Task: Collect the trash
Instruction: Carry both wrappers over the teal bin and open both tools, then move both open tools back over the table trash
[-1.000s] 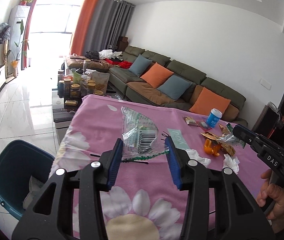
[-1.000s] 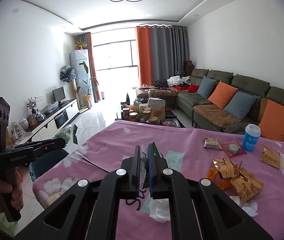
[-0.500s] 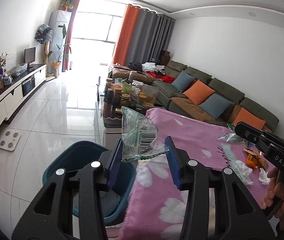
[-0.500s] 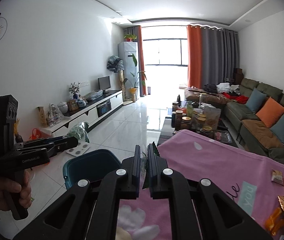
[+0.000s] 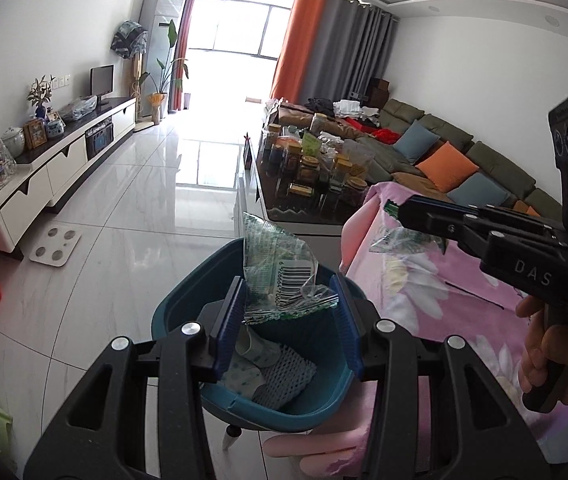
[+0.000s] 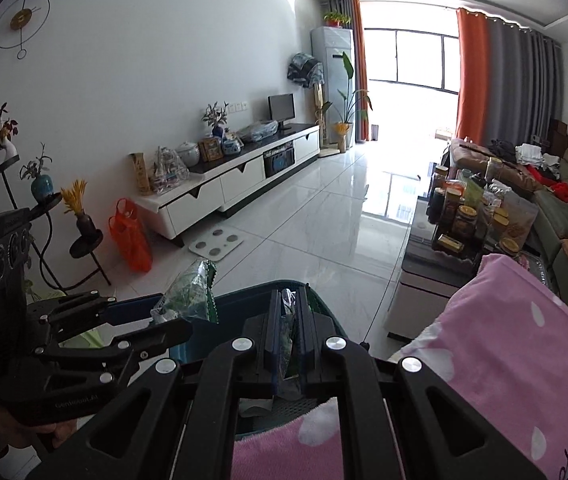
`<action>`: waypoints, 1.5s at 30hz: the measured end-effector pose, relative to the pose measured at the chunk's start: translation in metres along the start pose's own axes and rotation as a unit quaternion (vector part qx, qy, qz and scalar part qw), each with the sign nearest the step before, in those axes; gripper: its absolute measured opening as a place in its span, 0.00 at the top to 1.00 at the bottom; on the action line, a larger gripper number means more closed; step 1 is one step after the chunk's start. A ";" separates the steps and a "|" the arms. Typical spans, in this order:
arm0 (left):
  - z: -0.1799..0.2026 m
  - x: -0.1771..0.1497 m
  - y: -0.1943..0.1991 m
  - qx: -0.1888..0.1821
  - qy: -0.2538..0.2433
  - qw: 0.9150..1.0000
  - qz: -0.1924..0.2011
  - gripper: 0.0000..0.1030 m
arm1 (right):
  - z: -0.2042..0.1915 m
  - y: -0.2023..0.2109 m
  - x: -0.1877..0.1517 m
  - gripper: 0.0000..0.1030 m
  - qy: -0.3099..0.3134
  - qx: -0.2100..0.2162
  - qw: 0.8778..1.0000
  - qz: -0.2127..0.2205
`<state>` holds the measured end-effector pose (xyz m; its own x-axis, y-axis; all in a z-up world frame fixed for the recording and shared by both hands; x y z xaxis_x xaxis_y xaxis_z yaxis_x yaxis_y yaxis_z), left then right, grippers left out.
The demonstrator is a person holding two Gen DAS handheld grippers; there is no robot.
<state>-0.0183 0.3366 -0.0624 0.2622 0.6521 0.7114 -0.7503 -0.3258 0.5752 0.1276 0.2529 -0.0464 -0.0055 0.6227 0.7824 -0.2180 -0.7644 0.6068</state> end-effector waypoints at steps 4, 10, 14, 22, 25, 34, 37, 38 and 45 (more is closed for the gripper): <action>-0.007 -0.008 -0.037 0.017 0.001 1.000 -0.024 0.58 | -0.005 -0.032 -0.005 0.95 0.005 0.016 0.999 -0.041; -0.020 -0.019 -0.076 0.030 0.003 0.998 -0.057 0.58 | -0.006 -0.069 -0.015 0.95 -0.009 0.045 0.995 -0.091; -0.019 -0.022 -0.099 0.027 0.003 0.997 -0.074 0.58 | -0.003 -0.085 -0.020 0.94 -0.019 0.061 0.991 -0.117; -0.018 -0.030 -0.126 0.034 -0.007 0.995 -0.089 0.56 | -0.002 -0.104 -0.024 0.84 -0.031 0.083 0.985 -0.145; -0.016 -0.031 -0.133 0.041 -0.014 0.995 -0.089 0.49 | -0.001 -0.110 -0.024 0.77 -0.039 0.092 0.984 -0.147; -0.021 -0.025 -0.115 0.072 -0.022 0.996 -0.048 0.07 | 0.007 -0.099 -0.018 0.43 -0.059 0.084 0.987 -0.122; -0.022 -0.018 -0.105 0.080 -0.020 0.996 -0.026 0.06 | 0.010 -0.090 -0.013 0.36 -0.065 0.083 0.989 -0.108; -0.026 -0.018 -0.098 0.081 -0.017 0.996 -0.022 0.06 | 0.012 -0.087 -0.012 0.34 -0.066 0.080 0.989 -0.102; -0.033 -0.008 -0.072 0.093 0.000 0.996 0.006 0.06 | 0.016 -0.065 -0.002 0.28 -0.064 0.070 0.993 -0.075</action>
Point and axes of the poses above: each gripper's, at about its wrist camera, not at the fingertips, and y roughly against the way its jaws point, z to its right, x to its top, the point moved 5 cm from there along -y, roughly the way its jaws point, and after that the axes turned 15 degrees about y, right-handed, at the moved point
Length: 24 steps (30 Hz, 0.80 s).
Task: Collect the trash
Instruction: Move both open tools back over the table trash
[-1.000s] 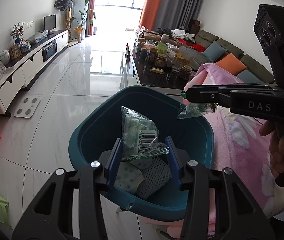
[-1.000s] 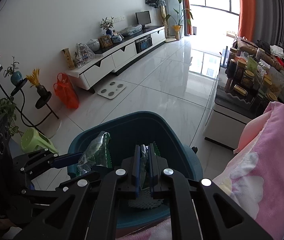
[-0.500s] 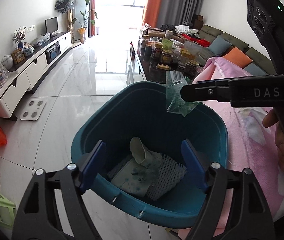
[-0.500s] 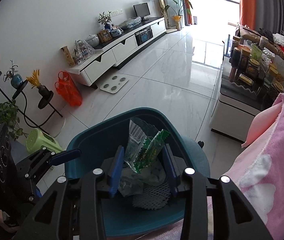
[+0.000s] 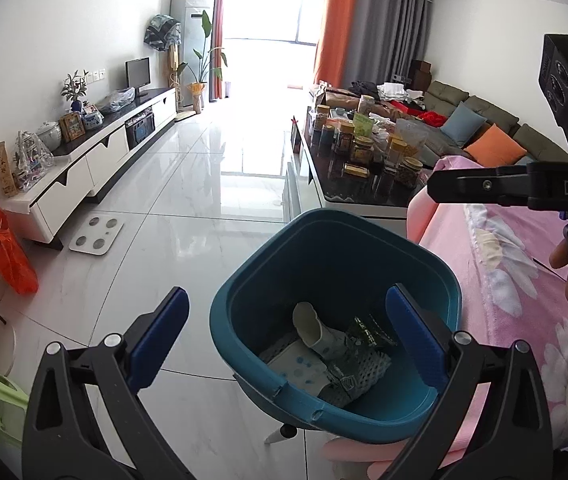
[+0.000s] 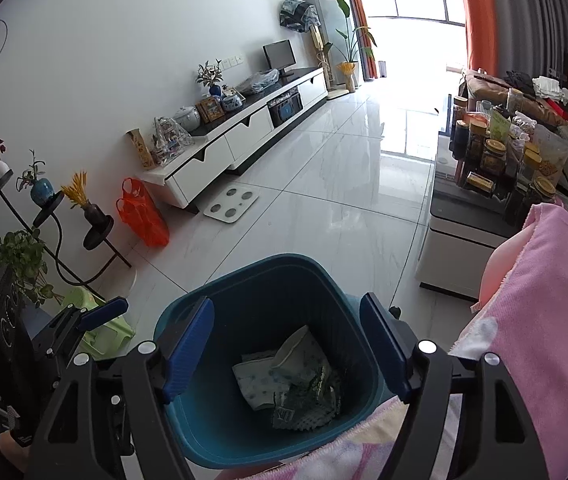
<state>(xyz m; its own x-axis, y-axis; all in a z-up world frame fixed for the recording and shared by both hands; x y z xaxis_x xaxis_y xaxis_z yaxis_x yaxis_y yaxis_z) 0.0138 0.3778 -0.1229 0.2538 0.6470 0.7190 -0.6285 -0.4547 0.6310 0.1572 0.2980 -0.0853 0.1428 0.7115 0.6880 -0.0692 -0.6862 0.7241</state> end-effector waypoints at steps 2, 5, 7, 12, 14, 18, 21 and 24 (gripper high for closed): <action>-0.002 0.003 0.010 -0.001 0.006 1.000 0.009 0.06 | 0.001 0.009 0.000 0.28 0.000 -0.005 1.000 0.009; 0.003 0.011 0.027 -0.008 0.008 1.000 0.026 0.06 | 0.003 0.027 -0.002 0.25 0.003 -0.019 0.999 0.026; 0.009 0.016 0.041 -0.017 0.007 0.999 0.043 0.06 | 0.003 0.042 -0.004 0.19 0.006 -0.031 0.999 0.041; 0.034 0.030 0.078 -0.040 -0.005 0.996 0.082 0.06 | 0.004 0.084 -0.014 0.12 0.011 -0.069 0.995 0.078; 0.047 0.035 0.092 -0.051 -0.009 0.994 0.094 0.06 | 0.005 0.103 -0.022 0.07 0.009 -0.085 0.992 0.092; 0.073 0.036 0.115 -0.077 -0.023 0.991 0.108 0.05 | 0.010 0.141 -0.041 0.07 0.003 -0.123 0.985 0.119; 0.094 0.031 0.130 -0.098 -0.031 0.988 0.114 0.06 | 0.013 0.170 -0.059 0.07 -0.004 -0.154 0.979 0.136; 0.116 0.025 0.142 -0.121 -0.036 0.985 0.116 0.06 | 0.015 0.198 -0.080 0.07 -0.013 -0.185 0.971 0.152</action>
Point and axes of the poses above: each gripper's, at about its wrist camera, not at the fingertips, and y roughly against the way its jaws point, z to its right, x to its top, the point moved 5 cm from there along -y, roughly the way its jaws point, and after that the axes turned 15 degrees about y, right-handed, at the moved point
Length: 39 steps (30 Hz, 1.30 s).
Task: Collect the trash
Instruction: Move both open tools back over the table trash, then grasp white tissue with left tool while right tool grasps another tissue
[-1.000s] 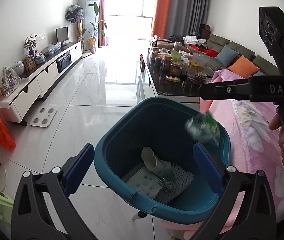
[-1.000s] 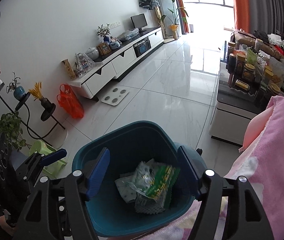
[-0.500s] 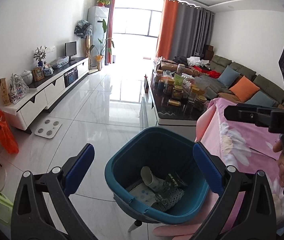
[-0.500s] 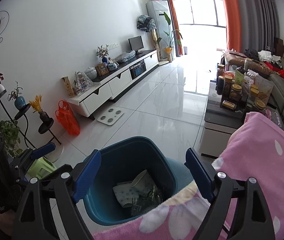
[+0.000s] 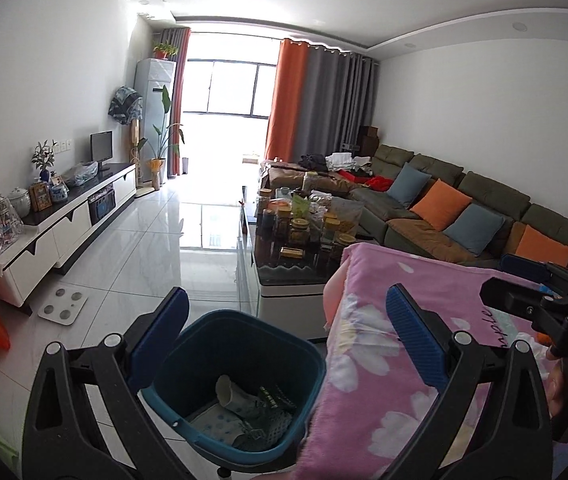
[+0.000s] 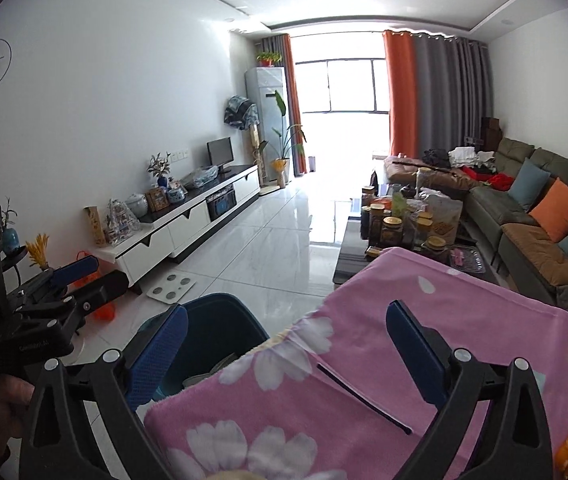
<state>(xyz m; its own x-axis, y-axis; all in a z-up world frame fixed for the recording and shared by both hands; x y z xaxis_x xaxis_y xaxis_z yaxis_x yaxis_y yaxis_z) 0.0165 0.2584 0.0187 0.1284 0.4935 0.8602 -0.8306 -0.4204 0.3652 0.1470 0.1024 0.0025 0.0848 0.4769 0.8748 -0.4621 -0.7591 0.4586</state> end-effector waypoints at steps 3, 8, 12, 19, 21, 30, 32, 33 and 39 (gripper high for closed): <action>0.026 -0.004 0.004 -0.021 -0.010 1.000 0.001 0.05 | 0.012 0.033 -0.016 0.07 -0.011 -0.034 0.999 0.016; 0.063 -0.020 0.013 -0.064 -0.026 0.998 -0.008 0.05 | 0.029 0.080 -0.047 0.07 -0.036 -0.092 0.995 0.028; 0.091 -0.036 0.021 -0.093 -0.042 0.995 -0.012 0.05 | 0.038 0.112 -0.069 0.07 -0.043 -0.142 0.988 0.031; 0.123 -0.057 0.035 -0.134 -0.065 0.989 -0.017 0.05 | 0.051 0.162 -0.114 0.07 -0.088 -0.212 0.973 0.034; 0.129 -0.064 0.039 -0.148 -0.066 0.987 -0.020 0.05 | 0.054 0.179 -0.128 0.07 -0.098 -0.228 0.968 0.032; 0.153 -0.085 0.046 -0.187 -0.079 0.978 -0.041 0.05 | 0.054 0.218 -0.169 0.07 -0.128 -0.288 0.949 0.013; 0.157 -0.087 0.046 -0.195 -0.080 0.976 -0.047 0.06 | 0.057 0.223 -0.180 0.07 -0.137 -0.296 0.945 0.006; 0.159 -0.089 0.046 -0.198 -0.082 0.975 -0.051 0.05 | 0.058 0.225 -0.184 0.07 -0.142 -0.300 0.943 0.003; 0.175 -0.103 0.041 -0.215 -0.098 0.969 -0.072 0.05 | 0.067 0.237 -0.202 0.07 -0.161 -0.321 0.933 -0.011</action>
Point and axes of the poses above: each gripper's, at about its wrist camera, not at the fingertips, and y roughly against the way its jaws point, z to its right, x to its top, the point moved 5 cm from there along -y, roughly the way its jaws point, and after that the axes turned 15 degrees about y, right-handed, at the moved point
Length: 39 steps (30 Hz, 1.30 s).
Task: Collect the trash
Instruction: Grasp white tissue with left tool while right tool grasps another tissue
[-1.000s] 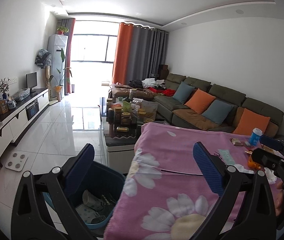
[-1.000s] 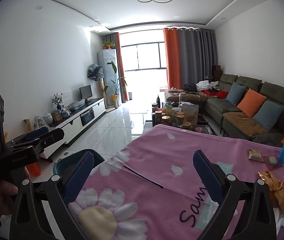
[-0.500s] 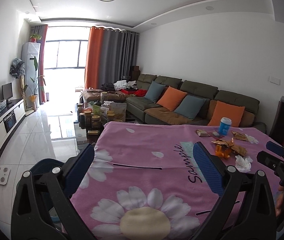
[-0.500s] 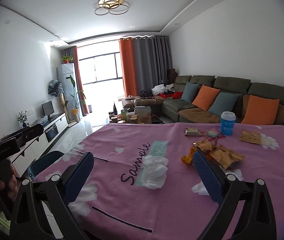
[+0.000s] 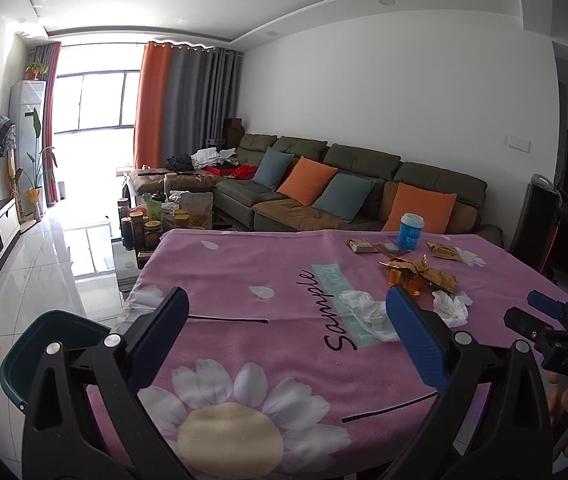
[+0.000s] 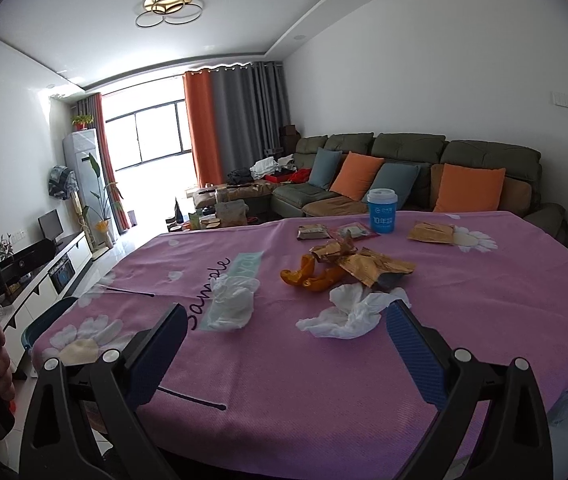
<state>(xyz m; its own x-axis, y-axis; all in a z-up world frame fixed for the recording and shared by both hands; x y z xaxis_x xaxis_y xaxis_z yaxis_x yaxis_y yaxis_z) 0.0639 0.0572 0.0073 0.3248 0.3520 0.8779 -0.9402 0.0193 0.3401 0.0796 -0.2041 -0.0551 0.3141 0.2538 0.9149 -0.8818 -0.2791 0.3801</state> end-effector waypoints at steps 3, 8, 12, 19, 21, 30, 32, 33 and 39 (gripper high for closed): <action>0.008 -0.004 -0.009 -0.006 -0.006 1.000 -0.011 0.05 | 0.008 -0.004 -0.002 0.07 -0.006 -0.008 1.000 -0.007; 0.020 -0.014 -0.029 -0.015 -0.017 0.999 -0.034 0.06 | 0.018 -0.017 -0.004 0.07 -0.016 -0.011 0.999 -0.027; 0.030 -0.021 -0.047 -0.022 -0.027 0.998 -0.054 0.06 | 0.023 -0.031 -0.007 0.07 -0.018 -0.016 0.999 -0.046; 0.047 -0.032 -0.088 -0.030 -0.039 0.994 -0.094 0.06 | 0.040 -0.067 -0.016 0.07 -0.033 -0.020 0.995 -0.094; 0.053 -0.036 -0.102 -0.035 -0.044 0.993 -0.107 0.06 | 0.043 -0.078 -0.017 0.07 -0.033 -0.023 0.994 -0.106; 0.076 -0.052 -0.154 -0.046 -0.061 0.985 -0.155 0.06 | 0.046 -0.115 -0.022 0.07 -0.026 -0.018 0.988 -0.149; 0.077 -0.054 -0.163 -0.043 -0.062 0.984 -0.164 0.06 | 0.046 -0.120 -0.023 0.07 -0.024 -0.017 0.988 -0.153; 0.077 -0.056 -0.167 -0.041 -0.062 0.983 -0.169 0.06 | 0.046 -0.123 -0.023 0.07 -0.021 -0.018 0.987 -0.157; 0.081 -0.065 -0.192 -0.033 -0.061 0.977 -0.200 0.06 | 0.046 -0.135 -0.025 0.17 -0.002 -0.025 0.983 -0.181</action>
<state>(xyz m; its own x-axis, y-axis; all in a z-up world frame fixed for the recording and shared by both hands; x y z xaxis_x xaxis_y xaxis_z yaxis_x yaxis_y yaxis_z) 0.2314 -0.0449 -0.0882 0.6731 0.1905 0.7146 -0.7394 0.1938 0.6448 0.2072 -0.2153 -0.1230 0.6117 0.3247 0.7214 -0.7283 -0.1250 0.6738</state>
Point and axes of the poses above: each gripper's, at about its wrist camera, not at the fingertips, and y roughly against the way its jaws point, z to its right, x to its top, the point moved 5 cm from there along -y, roughly the way its jaws point, and after that the axes turned 15 degrees about y, right-handed, at the moved point
